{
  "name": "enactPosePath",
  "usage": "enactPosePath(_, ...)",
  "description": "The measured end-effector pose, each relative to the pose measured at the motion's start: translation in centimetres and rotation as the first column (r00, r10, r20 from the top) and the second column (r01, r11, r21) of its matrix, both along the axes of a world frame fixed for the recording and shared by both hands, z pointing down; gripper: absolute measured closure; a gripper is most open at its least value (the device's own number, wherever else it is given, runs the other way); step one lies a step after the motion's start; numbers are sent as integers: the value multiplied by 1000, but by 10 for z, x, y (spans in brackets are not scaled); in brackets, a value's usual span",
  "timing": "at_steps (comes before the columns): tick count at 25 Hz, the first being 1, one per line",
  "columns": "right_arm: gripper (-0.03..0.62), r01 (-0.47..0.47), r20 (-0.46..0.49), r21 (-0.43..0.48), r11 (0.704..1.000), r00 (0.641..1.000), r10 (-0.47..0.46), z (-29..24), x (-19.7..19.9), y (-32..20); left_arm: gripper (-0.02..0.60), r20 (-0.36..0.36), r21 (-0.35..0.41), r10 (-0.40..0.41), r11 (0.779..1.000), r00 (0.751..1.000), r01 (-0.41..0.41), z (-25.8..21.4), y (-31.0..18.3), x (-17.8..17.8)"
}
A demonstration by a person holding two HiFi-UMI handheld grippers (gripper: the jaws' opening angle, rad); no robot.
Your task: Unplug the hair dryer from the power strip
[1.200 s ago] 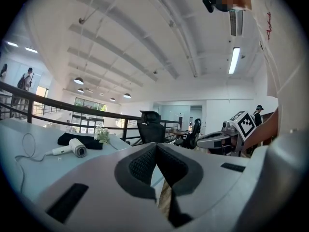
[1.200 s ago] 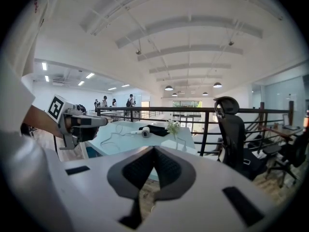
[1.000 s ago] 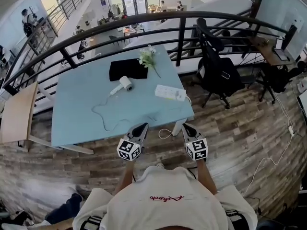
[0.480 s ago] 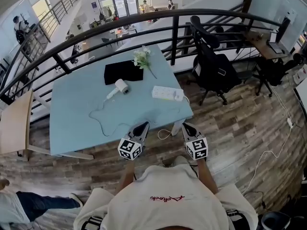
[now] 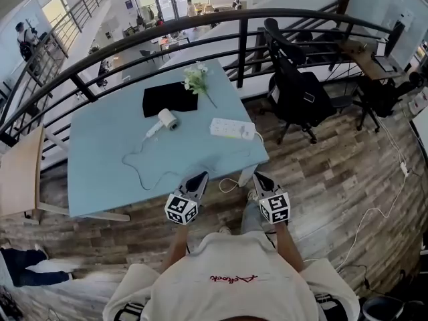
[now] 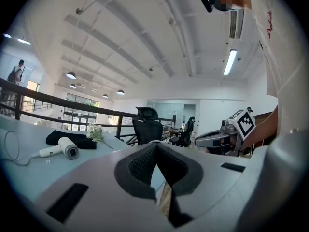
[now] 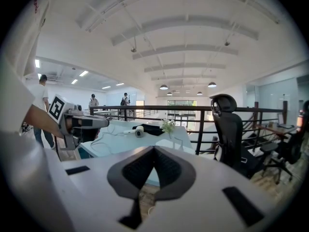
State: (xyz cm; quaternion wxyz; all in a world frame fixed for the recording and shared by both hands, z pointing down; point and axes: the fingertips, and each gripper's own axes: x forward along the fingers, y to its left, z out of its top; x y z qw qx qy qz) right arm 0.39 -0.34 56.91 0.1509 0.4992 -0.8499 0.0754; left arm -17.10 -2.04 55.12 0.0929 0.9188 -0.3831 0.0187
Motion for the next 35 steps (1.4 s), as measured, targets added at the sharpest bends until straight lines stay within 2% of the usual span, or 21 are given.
enactPosePath(13, 577, 41, 15, -16, 999, 999, -41, 12, 4, -44, 574, 9, -21, -31, 999, 999, 31, 11, -38, 6)
enactPosePath(26, 577, 87, 34, 5, 996, 996, -87, 1, 18, -159, 572, 30, 1, -70, 998, 997, 70, -5, -144, 24)
enactPosePath(35, 577, 171, 57, 1, 985, 984, -171, -5, 23, -221, 573, 48, -4, -147, 989, 988, 147, -14, -195, 35)
